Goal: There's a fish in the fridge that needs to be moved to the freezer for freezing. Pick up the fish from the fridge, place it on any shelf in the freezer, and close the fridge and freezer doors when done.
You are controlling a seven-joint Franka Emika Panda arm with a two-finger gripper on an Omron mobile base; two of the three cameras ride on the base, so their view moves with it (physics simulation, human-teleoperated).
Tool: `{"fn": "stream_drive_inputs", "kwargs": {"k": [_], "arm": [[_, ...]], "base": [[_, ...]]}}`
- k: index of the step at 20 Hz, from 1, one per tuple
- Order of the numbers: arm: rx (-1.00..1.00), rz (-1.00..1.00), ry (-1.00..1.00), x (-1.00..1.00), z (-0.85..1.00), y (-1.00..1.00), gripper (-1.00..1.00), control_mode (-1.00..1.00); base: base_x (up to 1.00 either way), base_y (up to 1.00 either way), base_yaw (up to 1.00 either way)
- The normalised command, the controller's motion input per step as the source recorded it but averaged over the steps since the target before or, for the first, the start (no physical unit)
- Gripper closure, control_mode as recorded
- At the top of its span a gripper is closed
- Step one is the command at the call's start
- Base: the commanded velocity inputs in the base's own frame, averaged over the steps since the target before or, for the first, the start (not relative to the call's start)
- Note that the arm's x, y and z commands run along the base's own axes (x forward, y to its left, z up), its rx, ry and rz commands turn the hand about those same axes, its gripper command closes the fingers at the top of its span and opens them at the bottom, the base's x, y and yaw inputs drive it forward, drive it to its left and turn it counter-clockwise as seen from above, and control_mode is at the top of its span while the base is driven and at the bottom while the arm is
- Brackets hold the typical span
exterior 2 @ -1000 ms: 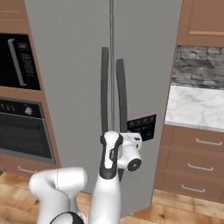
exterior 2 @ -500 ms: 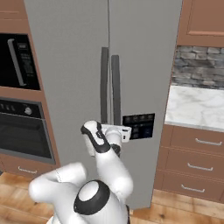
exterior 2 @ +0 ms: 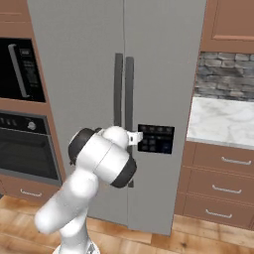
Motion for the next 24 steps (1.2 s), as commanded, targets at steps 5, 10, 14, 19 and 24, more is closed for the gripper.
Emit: {"fn": "stream_drive_inputs", "kwargs": {"k": [5,10,14,19,24], "arm": [[-0.14,-0.41,0.13,0.82,0.00,0.54,-1.00,-1.00],[-0.15,-0.46,0.03,0.95,-0.03,0.68,-1.00,-1.00],[0.06,-0.13,0.00,0.58,0.01,0.51,-1.00,-1.00],[0.41,0.47,-0.01,0.19,0.04,-0.26,-1.00,-1.00],[0.40,0.52,-0.08,0.50,0.00,0.00,-1.00,-1.00]], "base": [[0.00,0.00,0.00],[0.00,0.00,0.00],[0.00,0.00,0.00],[0.00,0.00,0.00],[0.00,0.00,0.00]]}}
